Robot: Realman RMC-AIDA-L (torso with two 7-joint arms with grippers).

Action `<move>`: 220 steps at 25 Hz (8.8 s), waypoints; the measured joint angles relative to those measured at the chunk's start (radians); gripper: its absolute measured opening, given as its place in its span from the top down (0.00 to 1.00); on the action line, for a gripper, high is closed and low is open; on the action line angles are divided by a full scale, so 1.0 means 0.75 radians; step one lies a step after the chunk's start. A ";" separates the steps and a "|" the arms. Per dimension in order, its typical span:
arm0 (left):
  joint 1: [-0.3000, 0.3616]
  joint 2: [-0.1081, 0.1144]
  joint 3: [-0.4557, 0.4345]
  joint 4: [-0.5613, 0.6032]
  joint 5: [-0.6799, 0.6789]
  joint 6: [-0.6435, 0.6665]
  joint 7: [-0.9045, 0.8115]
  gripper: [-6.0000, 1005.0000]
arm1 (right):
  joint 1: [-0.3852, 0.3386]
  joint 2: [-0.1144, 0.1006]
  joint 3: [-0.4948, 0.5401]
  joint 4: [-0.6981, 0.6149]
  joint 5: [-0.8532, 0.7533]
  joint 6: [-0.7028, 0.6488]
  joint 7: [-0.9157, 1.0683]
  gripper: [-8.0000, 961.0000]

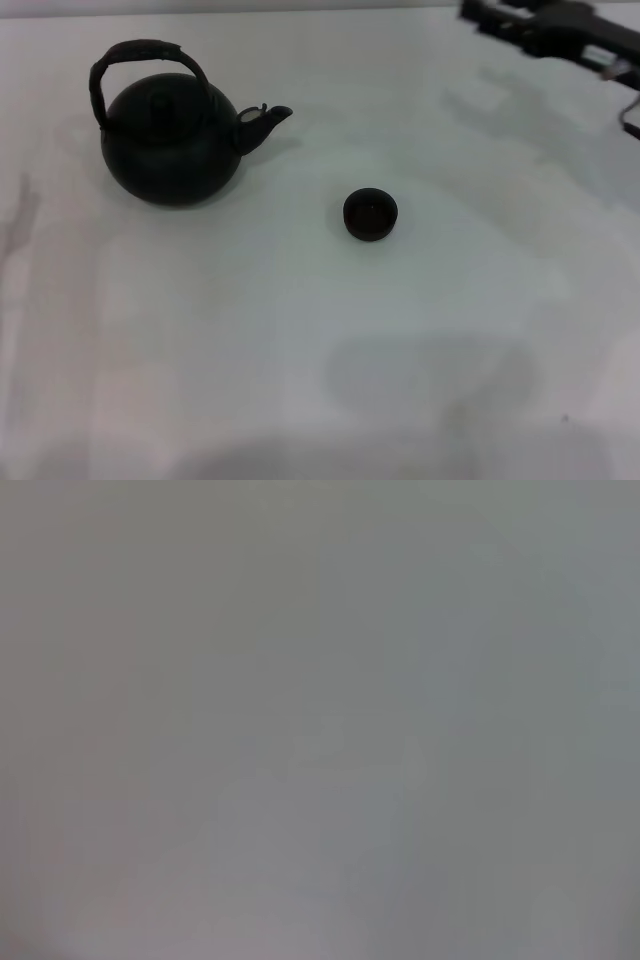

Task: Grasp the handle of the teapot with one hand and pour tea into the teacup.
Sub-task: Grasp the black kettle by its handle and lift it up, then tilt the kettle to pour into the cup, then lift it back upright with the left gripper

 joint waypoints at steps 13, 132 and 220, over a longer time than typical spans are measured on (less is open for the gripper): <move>0.001 0.001 0.000 0.000 0.000 0.007 0.000 0.12 | -0.047 0.013 0.172 0.600 0.731 0.237 -1.051 0.10; -0.385 0.012 0.309 -0.124 0.070 -0.120 0.115 0.87 | 0.020 0.007 0.364 0.736 0.808 0.071 -1.268 0.10; -0.730 0.006 0.311 -0.278 0.566 -0.216 0.345 0.88 | 0.070 0.015 0.362 0.736 0.808 0.060 -1.068 0.10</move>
